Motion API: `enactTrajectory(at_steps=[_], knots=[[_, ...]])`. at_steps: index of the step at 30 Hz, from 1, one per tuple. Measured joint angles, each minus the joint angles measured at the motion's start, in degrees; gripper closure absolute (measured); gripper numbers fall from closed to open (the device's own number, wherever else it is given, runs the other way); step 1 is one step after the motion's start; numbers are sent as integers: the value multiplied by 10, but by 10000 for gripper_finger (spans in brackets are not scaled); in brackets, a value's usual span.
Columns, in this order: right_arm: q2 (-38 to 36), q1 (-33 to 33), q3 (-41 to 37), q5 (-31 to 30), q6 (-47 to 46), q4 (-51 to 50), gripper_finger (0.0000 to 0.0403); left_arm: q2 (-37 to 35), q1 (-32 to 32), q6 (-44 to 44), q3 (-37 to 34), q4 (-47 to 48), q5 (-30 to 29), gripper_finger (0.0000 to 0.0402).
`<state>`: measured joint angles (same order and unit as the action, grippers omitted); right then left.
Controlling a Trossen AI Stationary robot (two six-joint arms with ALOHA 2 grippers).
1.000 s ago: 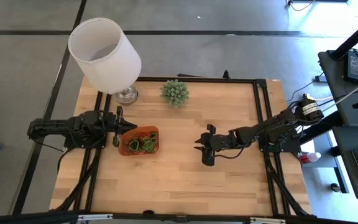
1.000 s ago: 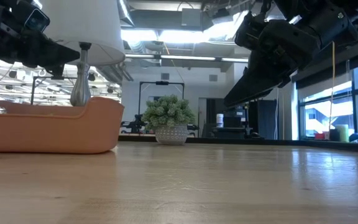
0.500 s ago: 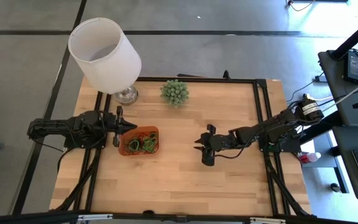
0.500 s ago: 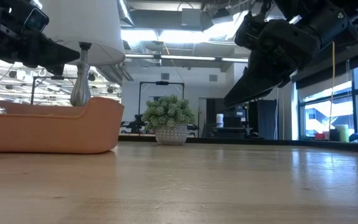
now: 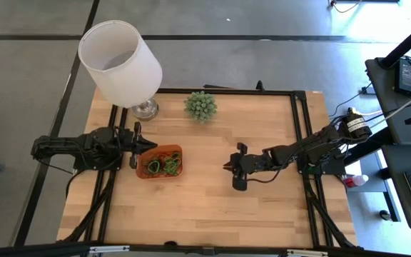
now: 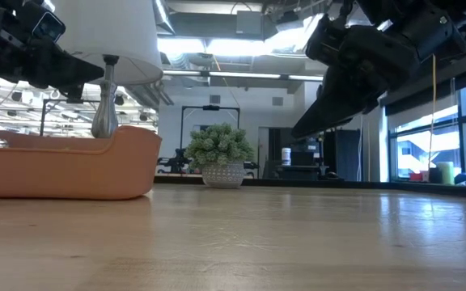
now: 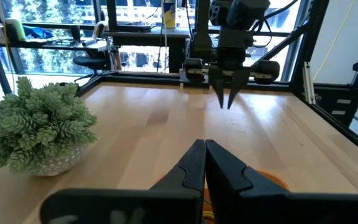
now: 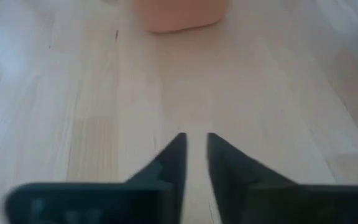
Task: Pick and place rubber bands into bin
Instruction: Return to Home Position
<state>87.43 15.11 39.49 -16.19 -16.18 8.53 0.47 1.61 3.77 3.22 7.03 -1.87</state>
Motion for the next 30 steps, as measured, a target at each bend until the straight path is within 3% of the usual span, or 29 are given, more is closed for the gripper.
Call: enactTrajectory(at_steps=[3, 8, 13, 24, 30], knots=[[-1, -2, 0, 13, 29, -8, 391, 0, 0, 0, 0, 0, 0, 395], [-4, -29, -15, 44, 49, -10, 394, 0, 0, 0, 0, 0, 0, 394], [-35, -69, -84, 71, 30, 3, 397, 0, 0, 0, 0, 0, 0, 395], [-291, -93, -282, 73, 15, 143, 399, 1, 0, 0, 0, 0, 0, 394], [-415, -93, -337, 73, 50, 160, 399, 0, 0, 0, 0, 0, 0, 396]])
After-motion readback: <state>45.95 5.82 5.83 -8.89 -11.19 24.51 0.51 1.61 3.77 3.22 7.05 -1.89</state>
